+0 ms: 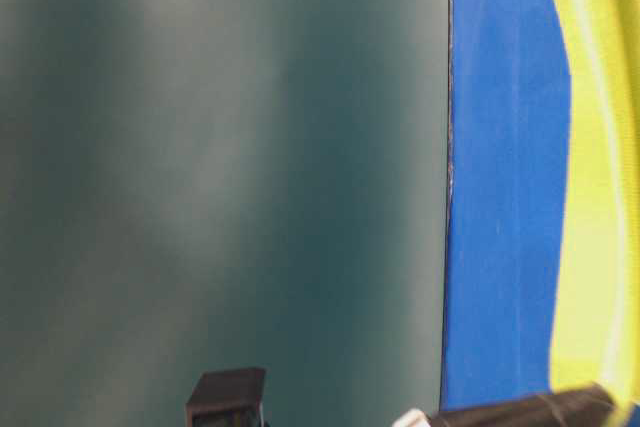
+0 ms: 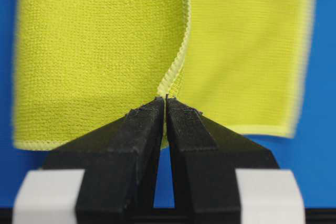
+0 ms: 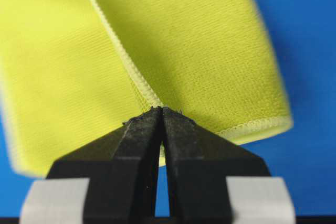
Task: Fold the yellow towel.
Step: 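Pull the far corners toward the near edge, folding the towel in half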
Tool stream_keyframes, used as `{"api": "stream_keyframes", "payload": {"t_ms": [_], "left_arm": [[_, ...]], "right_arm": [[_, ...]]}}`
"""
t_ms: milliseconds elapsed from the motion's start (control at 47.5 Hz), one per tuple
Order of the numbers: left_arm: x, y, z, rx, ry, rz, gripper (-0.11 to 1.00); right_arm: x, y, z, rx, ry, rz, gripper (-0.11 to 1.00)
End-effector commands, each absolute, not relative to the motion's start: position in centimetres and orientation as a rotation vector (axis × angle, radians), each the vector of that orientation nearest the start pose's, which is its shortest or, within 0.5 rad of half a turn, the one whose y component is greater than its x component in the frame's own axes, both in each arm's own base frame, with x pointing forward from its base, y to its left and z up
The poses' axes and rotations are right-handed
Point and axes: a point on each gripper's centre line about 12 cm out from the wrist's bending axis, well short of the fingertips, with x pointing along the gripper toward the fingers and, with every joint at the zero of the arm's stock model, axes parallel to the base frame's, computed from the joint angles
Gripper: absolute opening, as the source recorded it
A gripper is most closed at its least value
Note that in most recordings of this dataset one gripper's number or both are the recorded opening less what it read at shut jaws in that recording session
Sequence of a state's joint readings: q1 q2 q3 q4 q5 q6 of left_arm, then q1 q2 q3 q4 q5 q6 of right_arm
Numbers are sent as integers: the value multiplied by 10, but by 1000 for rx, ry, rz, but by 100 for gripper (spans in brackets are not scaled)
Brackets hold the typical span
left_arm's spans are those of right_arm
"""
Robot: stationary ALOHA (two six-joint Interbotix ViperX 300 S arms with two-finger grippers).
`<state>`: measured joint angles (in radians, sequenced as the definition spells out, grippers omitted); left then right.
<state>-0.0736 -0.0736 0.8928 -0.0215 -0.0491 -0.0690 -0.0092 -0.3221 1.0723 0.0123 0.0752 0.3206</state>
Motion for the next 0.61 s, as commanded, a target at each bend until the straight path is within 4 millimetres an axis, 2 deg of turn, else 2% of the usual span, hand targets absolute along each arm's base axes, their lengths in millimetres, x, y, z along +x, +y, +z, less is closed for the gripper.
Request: {"api": "stream_keyframes", "payload": {"t_ms": [0, 189, 379, 589], "left_arm": [[330, -41, 136, -66, 752, -72, 2], [330, -65, 134, -76, 761, -126, 2], [327, -80, 131, -60, 771, -166, 2], [330, -82, 130, -57, 770, -169, 2]], "right_arm": [[264, 15, 142, 324, 823, -97, 1], [267, 42, 140, 342, 843, -33, 1], [274, 62, 138, 329, 865, 18, 1], [282, 67, 135, 346, 883, 12, 1]]}}
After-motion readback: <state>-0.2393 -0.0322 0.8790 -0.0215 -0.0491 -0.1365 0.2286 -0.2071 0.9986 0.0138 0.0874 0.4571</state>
